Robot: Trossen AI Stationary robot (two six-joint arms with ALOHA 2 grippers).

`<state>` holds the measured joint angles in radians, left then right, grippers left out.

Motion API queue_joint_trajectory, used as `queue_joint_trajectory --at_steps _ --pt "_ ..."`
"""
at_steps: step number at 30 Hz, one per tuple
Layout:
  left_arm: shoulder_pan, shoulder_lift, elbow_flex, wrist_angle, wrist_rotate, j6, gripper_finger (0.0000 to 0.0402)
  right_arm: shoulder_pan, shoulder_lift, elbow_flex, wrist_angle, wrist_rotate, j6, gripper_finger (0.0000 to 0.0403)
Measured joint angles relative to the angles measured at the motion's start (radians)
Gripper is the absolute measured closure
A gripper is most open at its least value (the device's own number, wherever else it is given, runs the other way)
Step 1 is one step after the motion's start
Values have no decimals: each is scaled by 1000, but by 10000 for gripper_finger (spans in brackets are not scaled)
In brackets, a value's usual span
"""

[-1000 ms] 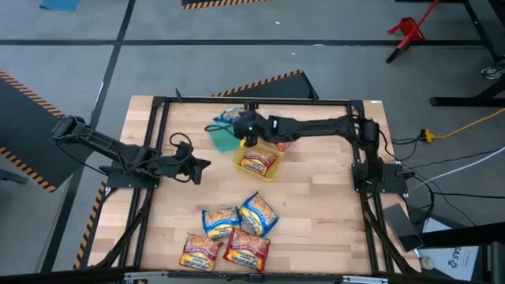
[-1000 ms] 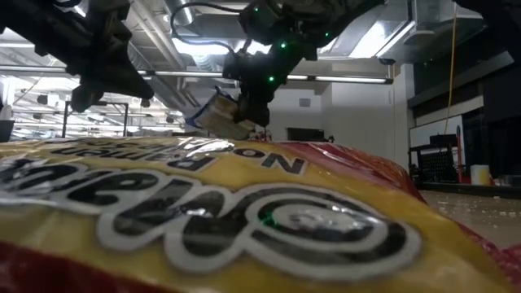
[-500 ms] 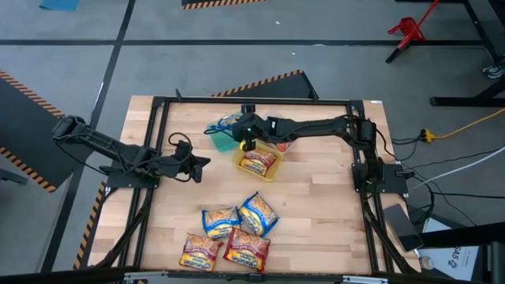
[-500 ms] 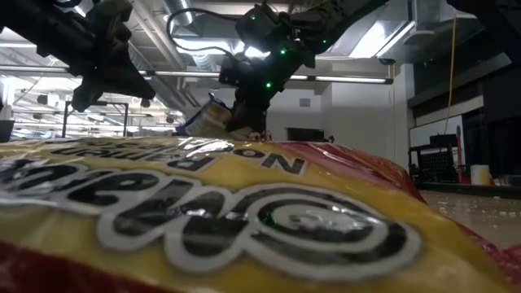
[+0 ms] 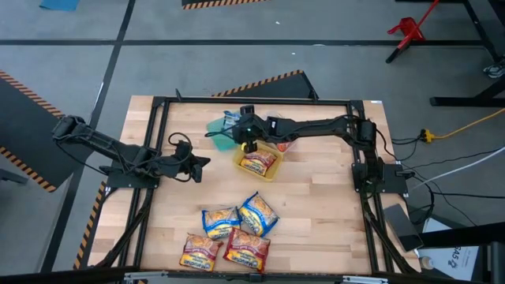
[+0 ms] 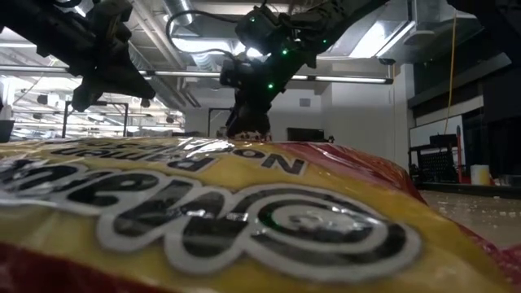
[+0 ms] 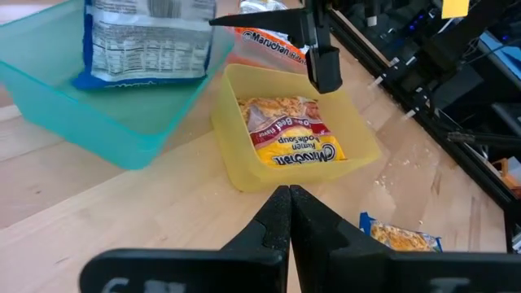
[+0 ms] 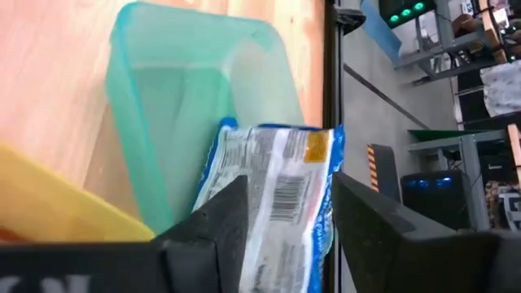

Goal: Sort Maruchan noodles
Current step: Put the top left blue noodle pack into the green bin

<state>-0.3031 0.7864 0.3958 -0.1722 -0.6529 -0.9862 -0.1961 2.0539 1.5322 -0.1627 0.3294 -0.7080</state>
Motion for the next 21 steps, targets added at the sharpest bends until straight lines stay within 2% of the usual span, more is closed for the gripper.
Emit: queue_joint_trajectory --at_steps 5,6,11,16,18,21 --pt "0 0 0 -2 0 1 401 11 -24 1 -4 87 -86 246" --pt "0 0 0 -4 0 1 401 1 -29 6 -5 77 -85 248" --pt "0 0 0 -7 0 1 401 -97 -28 76 -111 -112 36 253" --pt "0 0 0 -22 -19 1 401 -193 -25 124 -105 -166 127 256" --pt "0 0 0 -25 -29 1 401 -221 -25 124 -114 -219 150 265" --pt "0 0 0 -27 -45 1 401 -246 -16 124 -126 -242 157 285"
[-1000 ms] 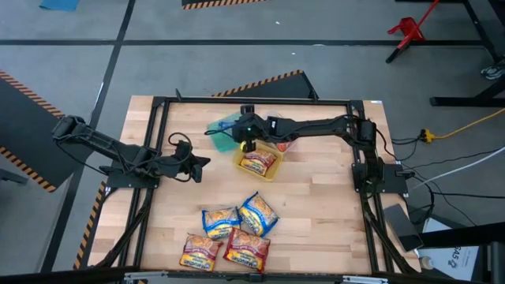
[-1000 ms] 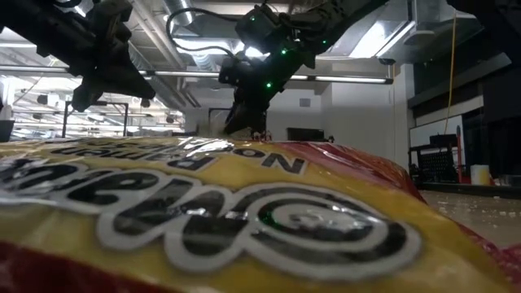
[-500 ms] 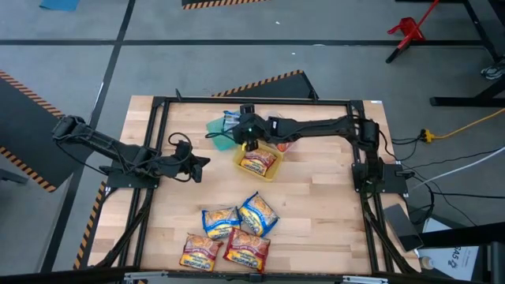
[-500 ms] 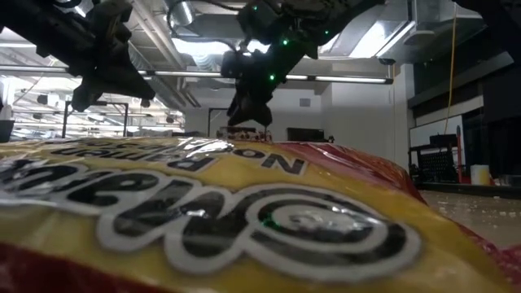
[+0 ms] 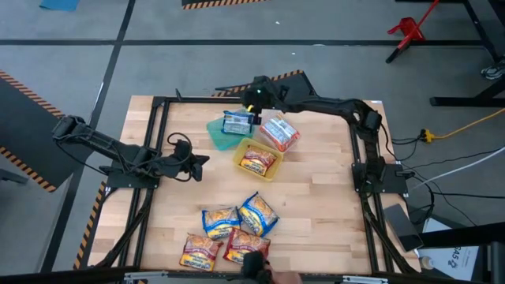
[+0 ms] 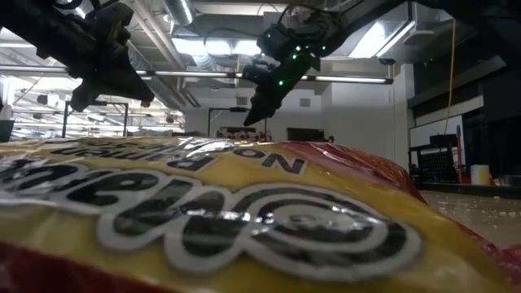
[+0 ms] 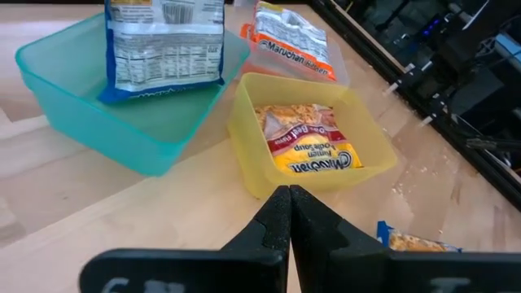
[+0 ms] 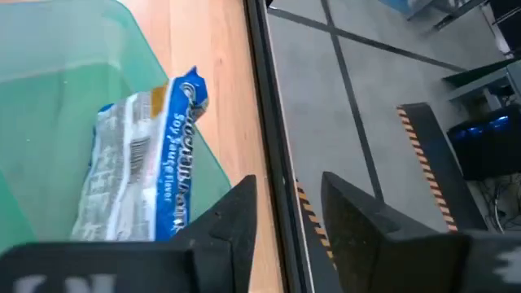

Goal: Sort Maruchan noodles
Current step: Put the top left blue noodle pack into the green bin

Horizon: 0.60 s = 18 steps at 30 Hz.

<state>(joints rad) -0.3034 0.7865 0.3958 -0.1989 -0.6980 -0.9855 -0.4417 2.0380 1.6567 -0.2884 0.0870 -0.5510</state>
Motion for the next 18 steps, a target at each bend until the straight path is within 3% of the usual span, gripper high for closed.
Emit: queue_joint_trajectory --at_steps 18 --pt "3 1 0 -8 -21 -27 401 7 61 -1 17 -78 47 351"
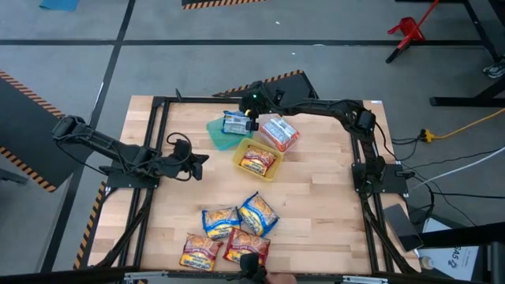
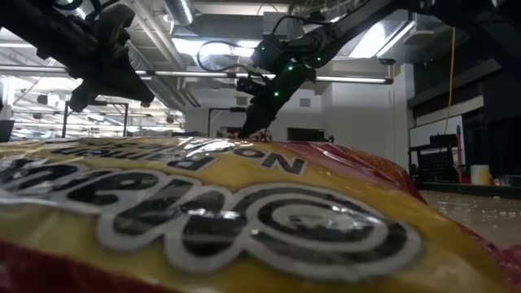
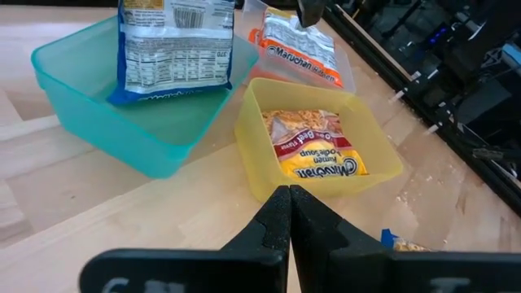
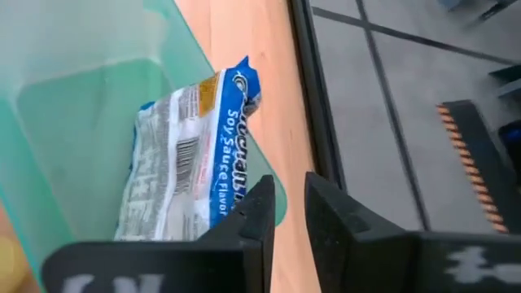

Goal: Sort Maruchan noodles
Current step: Put the top left blue noodle pack into the green bin

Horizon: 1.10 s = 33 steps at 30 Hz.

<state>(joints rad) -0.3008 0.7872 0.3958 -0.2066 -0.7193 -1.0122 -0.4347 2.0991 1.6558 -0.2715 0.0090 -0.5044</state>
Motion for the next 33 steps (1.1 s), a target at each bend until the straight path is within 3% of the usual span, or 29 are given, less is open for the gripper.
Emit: queue_joint_trajectory --at_steps 16,23,25,29,33 --pt "0 0 0 -6 2 -6 401 17 26 0 -26 -85 29 394" --pt "0 0 0 -26 -1 -6 401 56 17 10 -39 -203 1 402" --pt "0 0 0 -32 -4 -6 401 78 16 30 -47 -138 -41 403" --pt "0 0 0 -37 -6 -6 401 99 15 39 79 117 -76 401" --pt "0 0 0 -39 -11 -6 401 56 18 42 109 136 -34 402"
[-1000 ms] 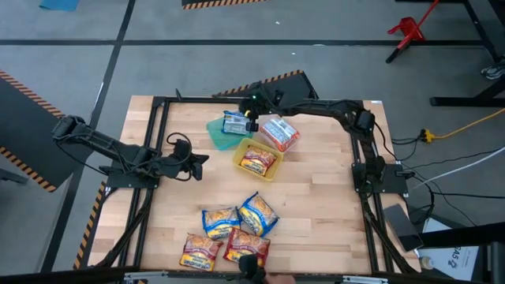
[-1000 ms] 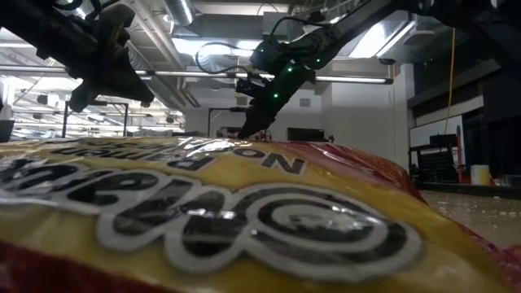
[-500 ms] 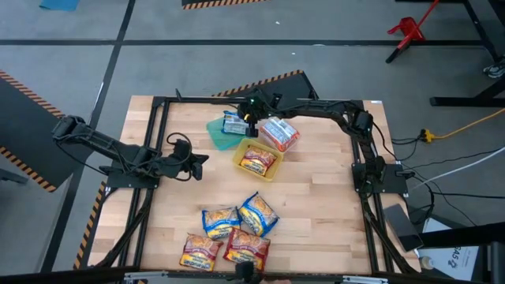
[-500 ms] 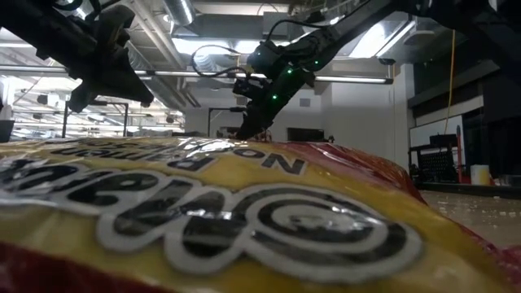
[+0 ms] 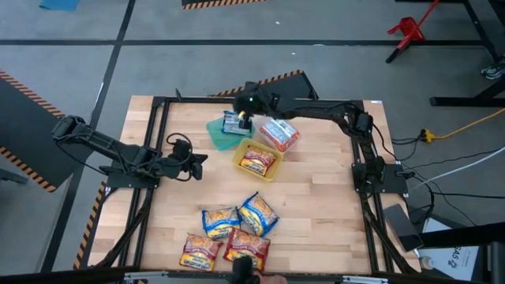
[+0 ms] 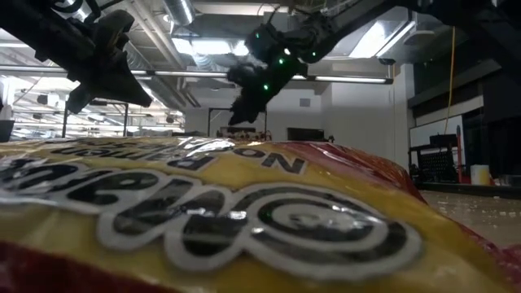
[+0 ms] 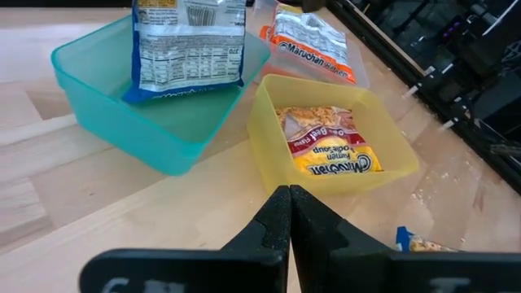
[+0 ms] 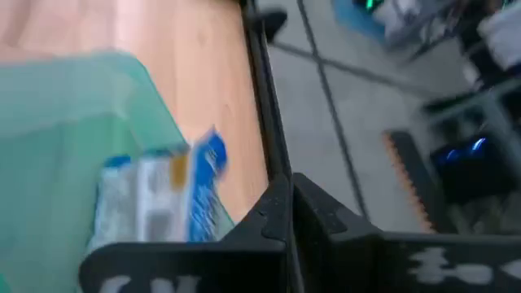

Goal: Sort Maruchan noodles
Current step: Put the top left blue noodle pack into the green bin

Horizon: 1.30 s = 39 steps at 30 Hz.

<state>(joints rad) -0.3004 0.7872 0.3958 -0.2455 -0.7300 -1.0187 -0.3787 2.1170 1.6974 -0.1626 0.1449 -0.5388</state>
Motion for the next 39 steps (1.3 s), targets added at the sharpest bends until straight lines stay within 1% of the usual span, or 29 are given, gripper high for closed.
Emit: queue_joint_trajectory --at_steps 3,8,11,16,21,29,35,39 --pt "0 0 0 -1 -2 0 401 -25 23 0 -27 -57 74 402" --pt "0 0 0 0 -9 -1 401 -40 57 -2 -85 -84 118 402" --pt "0 0 0 -1 -9 -2 401 -34 61 -2 -117 -111 111 402" --pt "0 0 0 -1 -12 -3 401 -7 59 -1 -135 -113 79 402" --pt "0 0 0 0 -13 -3 401 34 56 19 -185 -156 37 402" --pt "0 0 0 -1 -13 0 401 132 50 22 -248 -152 -64 402" --pt "0 0 0 -3 -13 0 401 185 50 19 -303 -91 -120 402" --pt "0 0 0 -10 -13 0 401 209 16 19 -313 -67 -155 402"
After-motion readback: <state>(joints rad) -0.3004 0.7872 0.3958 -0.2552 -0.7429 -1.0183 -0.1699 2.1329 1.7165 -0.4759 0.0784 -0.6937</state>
